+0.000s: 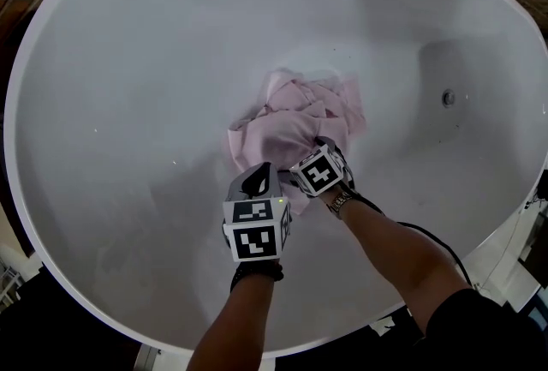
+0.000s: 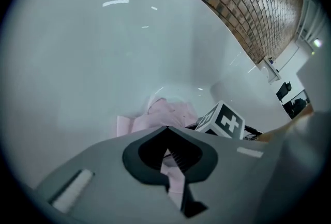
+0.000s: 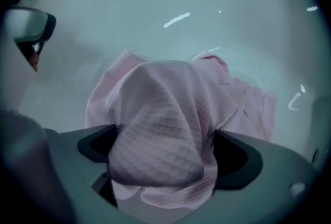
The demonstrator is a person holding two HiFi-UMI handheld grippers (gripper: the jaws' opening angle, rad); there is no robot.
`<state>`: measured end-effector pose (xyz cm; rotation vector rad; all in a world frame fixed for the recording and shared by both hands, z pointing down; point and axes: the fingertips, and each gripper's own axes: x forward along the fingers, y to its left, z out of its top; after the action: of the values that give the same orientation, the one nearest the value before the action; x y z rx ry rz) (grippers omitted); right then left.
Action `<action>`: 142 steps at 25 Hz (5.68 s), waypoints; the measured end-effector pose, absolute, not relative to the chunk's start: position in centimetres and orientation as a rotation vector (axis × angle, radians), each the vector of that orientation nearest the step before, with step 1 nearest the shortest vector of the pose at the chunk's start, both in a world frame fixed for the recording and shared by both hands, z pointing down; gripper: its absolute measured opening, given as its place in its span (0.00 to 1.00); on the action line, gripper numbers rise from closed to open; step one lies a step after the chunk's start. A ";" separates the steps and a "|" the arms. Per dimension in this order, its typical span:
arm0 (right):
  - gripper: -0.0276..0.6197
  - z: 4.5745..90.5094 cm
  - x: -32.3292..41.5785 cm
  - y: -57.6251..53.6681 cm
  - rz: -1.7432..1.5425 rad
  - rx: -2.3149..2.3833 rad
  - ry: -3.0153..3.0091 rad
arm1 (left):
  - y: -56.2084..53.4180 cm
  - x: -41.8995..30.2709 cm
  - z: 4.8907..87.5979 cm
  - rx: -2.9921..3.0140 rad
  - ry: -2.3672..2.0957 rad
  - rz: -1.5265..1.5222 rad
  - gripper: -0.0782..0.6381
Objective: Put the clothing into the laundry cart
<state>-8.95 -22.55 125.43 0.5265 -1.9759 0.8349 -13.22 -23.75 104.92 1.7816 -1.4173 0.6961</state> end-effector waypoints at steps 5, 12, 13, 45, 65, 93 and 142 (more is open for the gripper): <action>0.82 127.6 -9.0 -22.8 0.845 0.540 -1.943 | -23.3 -12.7 104.6 1.794 -1.416 0.725 0.11; 0.18 122.6 -8.0 -22.1 0.848 0.605 -1.938 | -23.6 -13.1 99.4 1.795 -1.474 0.700 0.11; 0.17 121.0 -8.1 -22.1 0.843 0.609 -1.956 | -23.5 -13.0 98.2 1.799 -1.480 0.691 0.11; 0.15 41.3 -8.8 -13.9 0.673 0.546 -2.696 | -9.4 -15.9 40.0 1.849 -1.902 0.260 0.11; 0.15 2.3 -17.6 3.2 0.282 -0.066 -3.142 | 9.0 -24.4 12.1 1.695 -2.324 0.076 0.11; 0.15 -27.4 -36.6 41.3 0.045 -0.786 -3.279 | 49.9 -37.0 -9.6 1.302 -2.890 0.026 0.11; 0.31 -5.6 -53.0 49.5 -0.181 -0.717 -2.770 | 53.8 -44.0 -4.4 1.354 -2.767 -0.071 0.11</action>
<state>-53.03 49.53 -5.61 -0.7171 -2.7697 -0.1811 -43.95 53.80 -4.43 1.3544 -2.7672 -0.0713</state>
